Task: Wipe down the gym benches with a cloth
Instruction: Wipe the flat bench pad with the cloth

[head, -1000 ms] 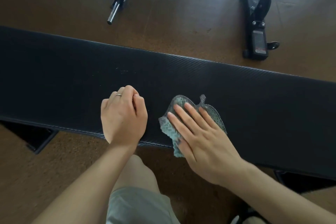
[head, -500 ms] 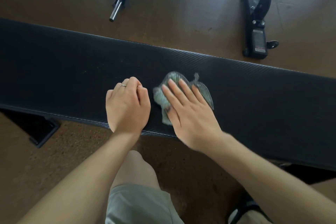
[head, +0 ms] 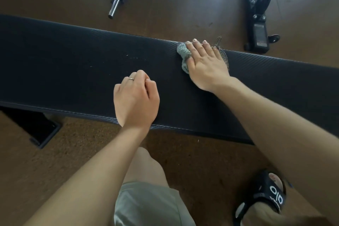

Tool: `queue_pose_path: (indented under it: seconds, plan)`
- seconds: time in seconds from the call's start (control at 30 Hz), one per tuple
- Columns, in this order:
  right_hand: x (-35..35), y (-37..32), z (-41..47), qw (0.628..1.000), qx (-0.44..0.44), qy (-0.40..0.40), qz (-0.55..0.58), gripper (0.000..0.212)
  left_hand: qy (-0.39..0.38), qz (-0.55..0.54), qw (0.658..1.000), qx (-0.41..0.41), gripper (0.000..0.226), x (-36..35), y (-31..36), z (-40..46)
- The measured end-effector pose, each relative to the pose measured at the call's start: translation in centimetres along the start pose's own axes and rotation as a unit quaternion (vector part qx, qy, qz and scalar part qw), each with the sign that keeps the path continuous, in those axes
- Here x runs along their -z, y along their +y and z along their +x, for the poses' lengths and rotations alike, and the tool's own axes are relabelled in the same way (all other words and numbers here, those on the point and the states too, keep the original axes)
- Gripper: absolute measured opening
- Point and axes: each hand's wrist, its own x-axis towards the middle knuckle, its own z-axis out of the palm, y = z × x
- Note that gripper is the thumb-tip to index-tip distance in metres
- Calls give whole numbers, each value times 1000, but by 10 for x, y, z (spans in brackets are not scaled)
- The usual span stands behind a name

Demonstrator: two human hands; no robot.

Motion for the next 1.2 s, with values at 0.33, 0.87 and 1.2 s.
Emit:
queue_pose_path:
  seconds: [0.33, 0.87, 1.2]
  plan:
    - [-40, -30, -137, 990, 141, 3, -29, 58, 9, -31, 999, 14, 28, 1, -2, -2]
    - [-37, 54, -151, 903, 386, 57, -181, 69, 77, -4, 995, 62, 28, 5, 7, -2]
    - [-32, 23, -122, 884, 428, 36, -184, 68, 129, 68, 987, 72, 23, 41, 22, -15]
